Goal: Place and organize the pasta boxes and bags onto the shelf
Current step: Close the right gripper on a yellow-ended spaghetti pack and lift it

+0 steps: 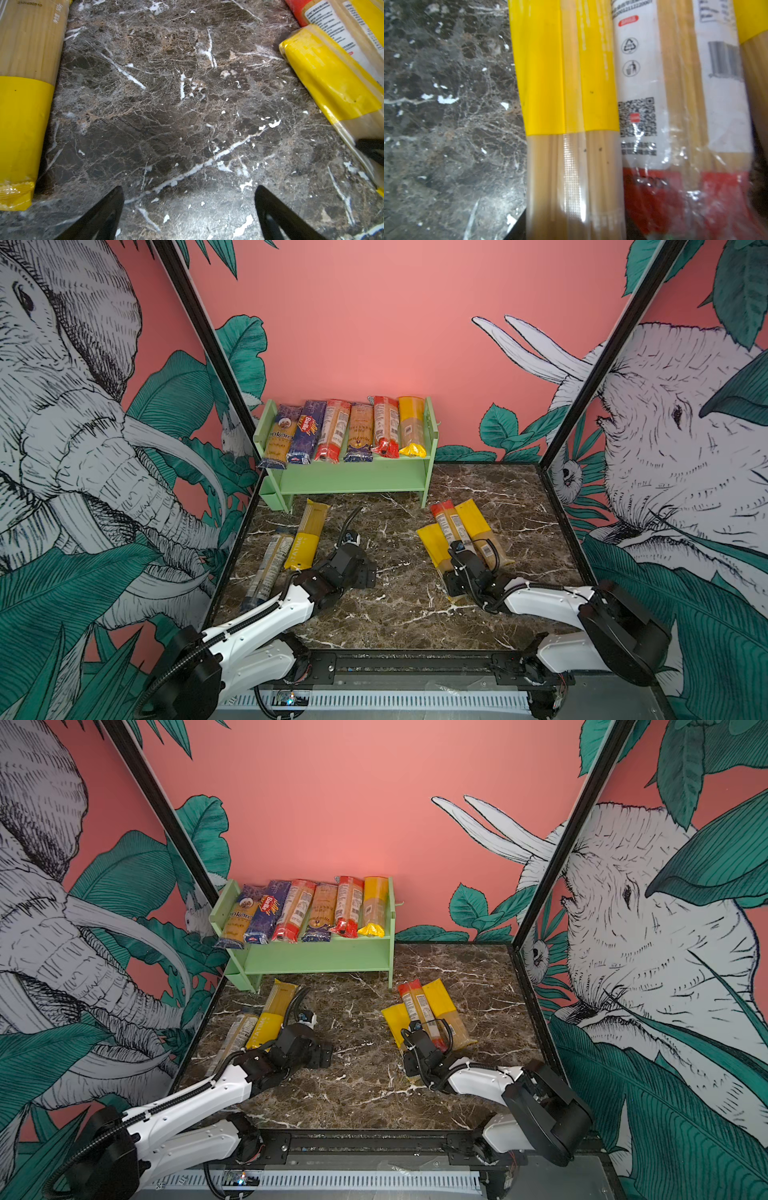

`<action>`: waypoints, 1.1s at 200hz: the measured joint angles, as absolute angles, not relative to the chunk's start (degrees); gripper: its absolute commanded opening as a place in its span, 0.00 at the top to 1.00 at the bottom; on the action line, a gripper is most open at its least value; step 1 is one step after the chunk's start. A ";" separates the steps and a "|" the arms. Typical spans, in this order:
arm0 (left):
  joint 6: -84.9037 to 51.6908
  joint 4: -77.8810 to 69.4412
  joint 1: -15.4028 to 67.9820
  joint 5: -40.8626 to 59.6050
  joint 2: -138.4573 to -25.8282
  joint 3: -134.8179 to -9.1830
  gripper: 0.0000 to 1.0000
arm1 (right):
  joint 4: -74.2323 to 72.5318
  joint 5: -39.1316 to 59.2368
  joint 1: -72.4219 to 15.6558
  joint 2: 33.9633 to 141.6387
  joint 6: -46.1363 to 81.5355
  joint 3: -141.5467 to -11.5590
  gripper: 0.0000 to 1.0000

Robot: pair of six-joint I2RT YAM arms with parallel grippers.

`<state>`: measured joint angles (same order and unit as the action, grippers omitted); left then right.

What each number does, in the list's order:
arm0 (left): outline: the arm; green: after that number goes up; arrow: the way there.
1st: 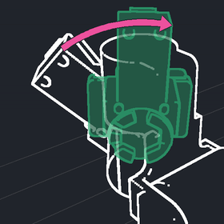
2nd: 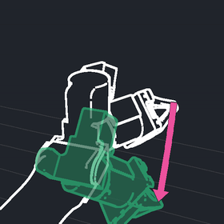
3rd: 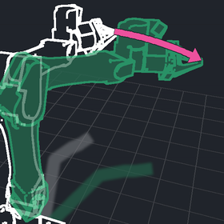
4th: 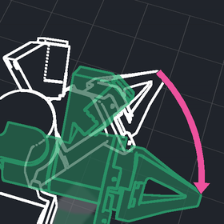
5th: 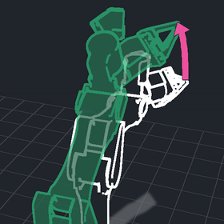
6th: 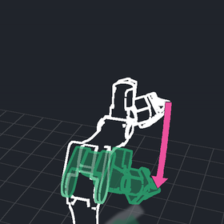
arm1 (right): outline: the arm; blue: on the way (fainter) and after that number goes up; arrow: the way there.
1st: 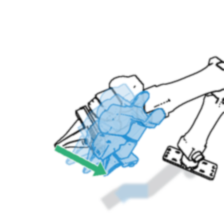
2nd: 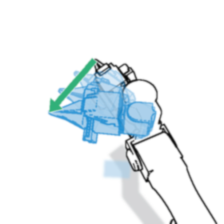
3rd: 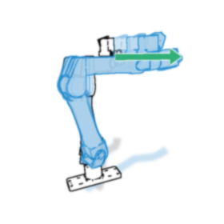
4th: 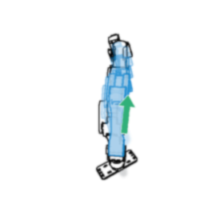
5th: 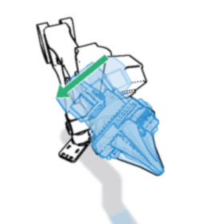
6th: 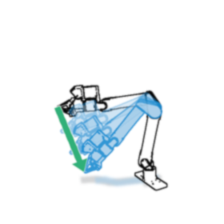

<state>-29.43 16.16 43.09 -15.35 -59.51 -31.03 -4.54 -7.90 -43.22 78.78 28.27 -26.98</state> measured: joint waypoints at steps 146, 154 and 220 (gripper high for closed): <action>-28.88 19.66 43.09 -19.18 -50.74 -30.68 0.01 | 4.93 -4.25 -45.89 80.58 30.02 -35.22 1.00; -28.86 20.16 43.09 -19.51 -49.98 -30.52 0.01 | 5.34 -3.92 -46.04 80.93 30.00 -35.92 1.00; -28.69 23.11 43.09 -22.04 -45.93 -29.93 0.01 | 7.29 -1.61 -46.52 82.52 29.98 -39.53 1.00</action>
<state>-28.69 23.11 43.09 -22.04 -45.93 -29.93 7.29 -1.61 -46.52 82.52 29.98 -39.53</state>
